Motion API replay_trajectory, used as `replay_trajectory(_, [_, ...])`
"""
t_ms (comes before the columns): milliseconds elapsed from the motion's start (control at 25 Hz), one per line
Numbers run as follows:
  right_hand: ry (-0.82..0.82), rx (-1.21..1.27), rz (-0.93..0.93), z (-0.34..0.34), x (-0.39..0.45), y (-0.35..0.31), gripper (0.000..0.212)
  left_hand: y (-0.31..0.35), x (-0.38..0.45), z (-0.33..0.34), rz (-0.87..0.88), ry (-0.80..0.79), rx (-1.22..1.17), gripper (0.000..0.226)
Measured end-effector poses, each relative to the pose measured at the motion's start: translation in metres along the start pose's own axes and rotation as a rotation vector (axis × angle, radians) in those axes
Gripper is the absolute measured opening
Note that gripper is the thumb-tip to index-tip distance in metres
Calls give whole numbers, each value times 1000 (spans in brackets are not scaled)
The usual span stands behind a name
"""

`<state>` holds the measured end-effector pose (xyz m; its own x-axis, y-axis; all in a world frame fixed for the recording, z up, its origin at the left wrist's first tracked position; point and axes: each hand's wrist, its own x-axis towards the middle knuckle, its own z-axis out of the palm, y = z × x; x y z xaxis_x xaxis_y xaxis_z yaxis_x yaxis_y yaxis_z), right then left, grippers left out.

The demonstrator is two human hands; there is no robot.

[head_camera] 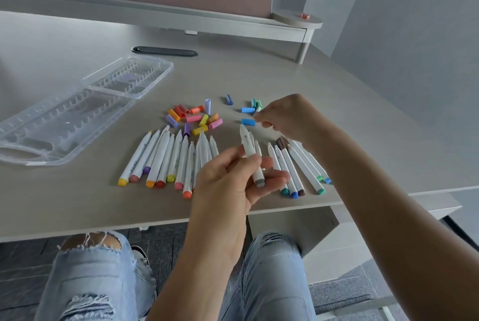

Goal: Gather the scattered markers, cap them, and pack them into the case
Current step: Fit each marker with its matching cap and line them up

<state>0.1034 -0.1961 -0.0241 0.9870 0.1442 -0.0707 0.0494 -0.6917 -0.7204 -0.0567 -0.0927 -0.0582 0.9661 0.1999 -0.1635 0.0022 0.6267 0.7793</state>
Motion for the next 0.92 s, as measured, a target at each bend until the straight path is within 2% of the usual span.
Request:
replay_trajectory(120, [271,-108,41,1,45,19,26,4,-9,-8,5,-12,-60,14])
replay_trajectory(160, [291,-85,64,-2,56,22,29,5,-11,-9,5,-12,-65,16])
replay_trajectory(320, [210,-78,69,-9,72,28,35,2,-18,-11,-19,-16,-78,18])
replay_trajectory(400, [176,-430,19,-9,69,34,31,0,-18,-11,-24,-17,-77,18])
replay_trajectory(480, [103,-279,28,-11,73,40,25,-3,-17,-9,-33,-30,-68,18])
replay_trajectory(560, [138,-234,37,-10,73,45,13,-3,-17,-9,-31,-42,-61,18])
replay_trajectory(640, [180,-325,-9,-8,76,49,8,-3,-17,-8,-33,-50,-62,17])
replay_trajectory(800, [205,-591,-73,-4,73,47,15,-3,-18,-7,-36,-56,-59,19])
replay_trajectory(920, [211,-589,-70,-3,68,47,17,-2,-18,-8,-28,-91,-18,29])
